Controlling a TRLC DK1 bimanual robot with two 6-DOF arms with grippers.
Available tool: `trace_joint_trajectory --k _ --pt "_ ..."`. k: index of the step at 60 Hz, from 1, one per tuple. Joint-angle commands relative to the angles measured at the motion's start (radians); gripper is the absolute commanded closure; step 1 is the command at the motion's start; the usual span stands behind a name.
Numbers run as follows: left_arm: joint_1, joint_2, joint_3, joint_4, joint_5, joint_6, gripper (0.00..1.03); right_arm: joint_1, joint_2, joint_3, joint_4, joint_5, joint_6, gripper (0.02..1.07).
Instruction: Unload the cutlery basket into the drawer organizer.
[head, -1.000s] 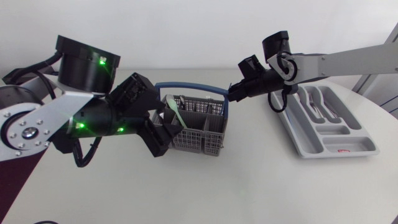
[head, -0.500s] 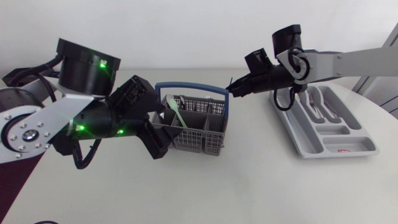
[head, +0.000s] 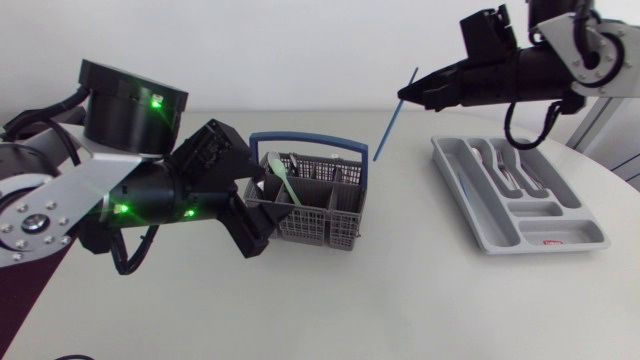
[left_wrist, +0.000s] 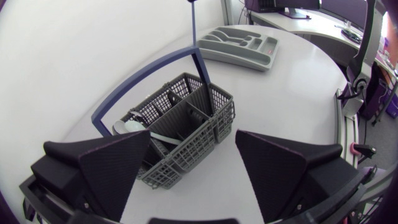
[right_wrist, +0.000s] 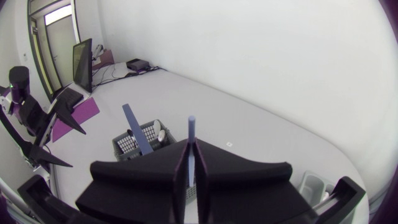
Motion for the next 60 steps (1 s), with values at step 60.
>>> trace_joint_trajectory --k 60 --pt "0.120 -0.073 -0.068 0.007 -0.094 0.069 0.09 -0.463 0.309 0.118 -0.344 0.242 -0.296 1.01"
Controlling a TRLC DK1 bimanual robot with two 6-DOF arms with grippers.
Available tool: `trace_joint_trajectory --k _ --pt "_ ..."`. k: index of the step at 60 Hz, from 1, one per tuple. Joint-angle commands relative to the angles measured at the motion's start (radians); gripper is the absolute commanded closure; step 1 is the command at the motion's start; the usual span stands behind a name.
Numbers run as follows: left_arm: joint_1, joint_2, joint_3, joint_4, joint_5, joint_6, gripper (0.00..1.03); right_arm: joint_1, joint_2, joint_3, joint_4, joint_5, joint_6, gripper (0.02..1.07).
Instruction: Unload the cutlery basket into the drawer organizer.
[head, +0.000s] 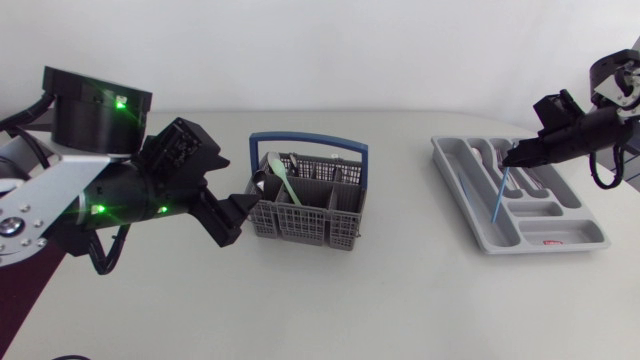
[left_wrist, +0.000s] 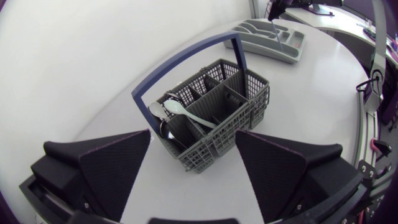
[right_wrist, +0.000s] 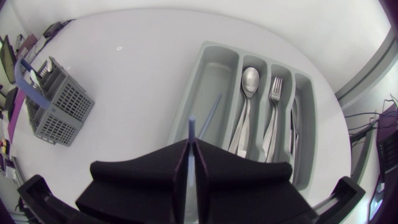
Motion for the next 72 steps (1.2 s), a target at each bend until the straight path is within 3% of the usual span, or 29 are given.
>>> trace_joint_trajectory --k 1,43,51,62,72 --pt "0.015 -0.011 -0.017 0.006 -0.008 0.025 0.09 0.003 0.052 0.038 -0.019 0.020 -0.025 1.01" --pt "0.104 0.070 -0.050 0.144 0.001 -0.018 0.09 0.039 0.353 0.181 0.064 0.129 0.070 1.00" --pt "0.113 0.118 -0.040 0.178 0.032 -0.043 0.09 0.037 0.342 0.165 0.087 0.144 0.079 0.81" --pt "0.122 0.202 -0.007 0.202 0.093 -0.109 0.09 0.046 0.255 0.090 0.125 0.147 0.097 0.38" --pt "0.179 0.303 0.052 0.215 0.210 -0.210 0.11 0.071 0.143 0.004 0.148 0.146 0.105 0.20"
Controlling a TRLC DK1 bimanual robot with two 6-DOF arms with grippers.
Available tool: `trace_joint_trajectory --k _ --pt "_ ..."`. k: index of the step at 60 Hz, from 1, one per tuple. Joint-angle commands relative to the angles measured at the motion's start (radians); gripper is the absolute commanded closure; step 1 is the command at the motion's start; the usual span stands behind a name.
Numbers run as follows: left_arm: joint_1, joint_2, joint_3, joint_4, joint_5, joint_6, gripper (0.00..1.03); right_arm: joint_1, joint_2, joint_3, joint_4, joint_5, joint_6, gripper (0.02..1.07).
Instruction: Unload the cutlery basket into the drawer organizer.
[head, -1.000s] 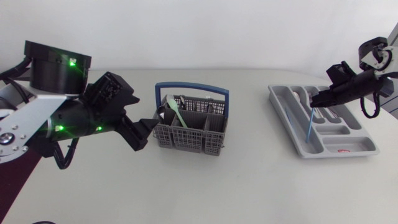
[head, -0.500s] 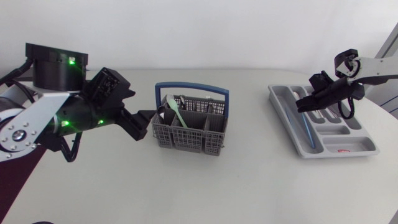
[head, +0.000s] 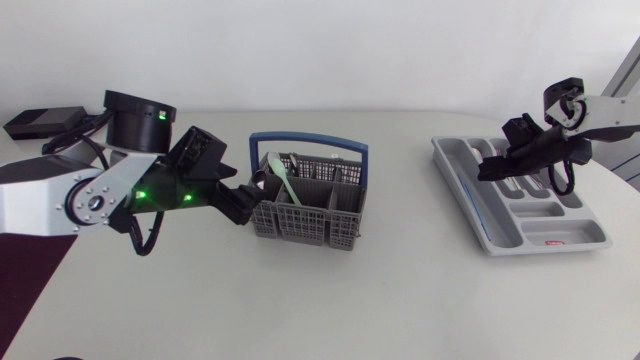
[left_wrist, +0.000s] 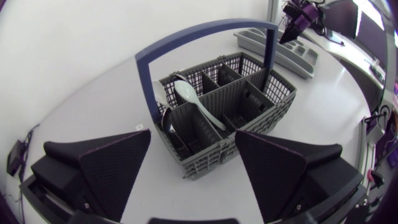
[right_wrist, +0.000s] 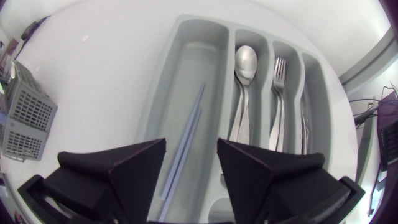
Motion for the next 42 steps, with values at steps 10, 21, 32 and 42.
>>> trace_joint_trajectory --k 10,21,32,42 --pt "0.076 0.150 0.131 0.018 0.137 -0.165 0.12 0.055 -0.194 -0.137 0.013 0.004 0.039 0.20" --pt "0.079 0.235 0.194 0.018 0.186 -0.243 0.14 0.109 -0.314 -0.234 0.022 0.002 0.057 0.20" --pt "0.067 0.284 0.201 0.075 0.194 -0.288 0.17 0.141 -0.385 -0.297 0.030 0.004 0.071 0.20" --pt "0.047 0.279 0.177 0.139 0.192 -0.314 0.18 0.152 -0.398 -0.324 0.040 0.004 0.069 0.20"
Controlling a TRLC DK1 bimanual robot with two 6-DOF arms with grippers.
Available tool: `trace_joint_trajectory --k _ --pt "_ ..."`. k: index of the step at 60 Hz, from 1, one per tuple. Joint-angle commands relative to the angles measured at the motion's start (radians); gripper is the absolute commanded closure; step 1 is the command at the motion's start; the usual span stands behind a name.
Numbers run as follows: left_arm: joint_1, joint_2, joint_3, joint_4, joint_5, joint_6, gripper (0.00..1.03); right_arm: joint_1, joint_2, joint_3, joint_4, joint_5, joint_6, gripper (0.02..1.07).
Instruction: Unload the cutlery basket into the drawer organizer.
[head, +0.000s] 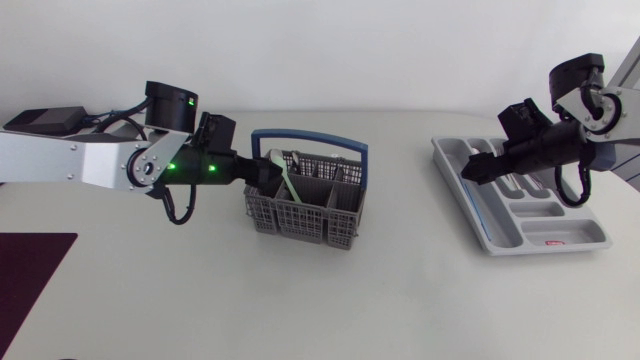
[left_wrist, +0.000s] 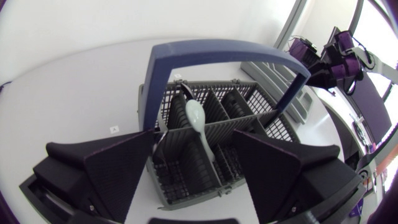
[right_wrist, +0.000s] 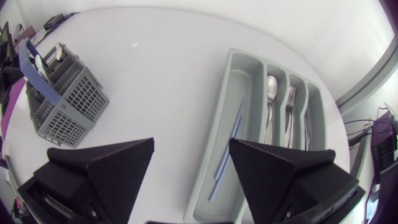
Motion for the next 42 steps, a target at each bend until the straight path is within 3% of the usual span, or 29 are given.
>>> trace_joint_trajectory --k 1,25,42 --pt "-0.020 0.007 -0.005 0.037 0.010 -0.034 0.18 0.008 -0.013 -0.035 0.010 0.004 0.017 0.20" --pt "-0.066 0.016 -0.007 0.059 -0.037 -0.047 0.20 0.044 -0.056 -0.089 0.032 0.003 0.021 0.20" --pt "-0.089 0.073 0.016 0.076 -0.062 -0.053 0.26 0.166 -0.189 -0.178 0.029 0.006 0.061 0.20"
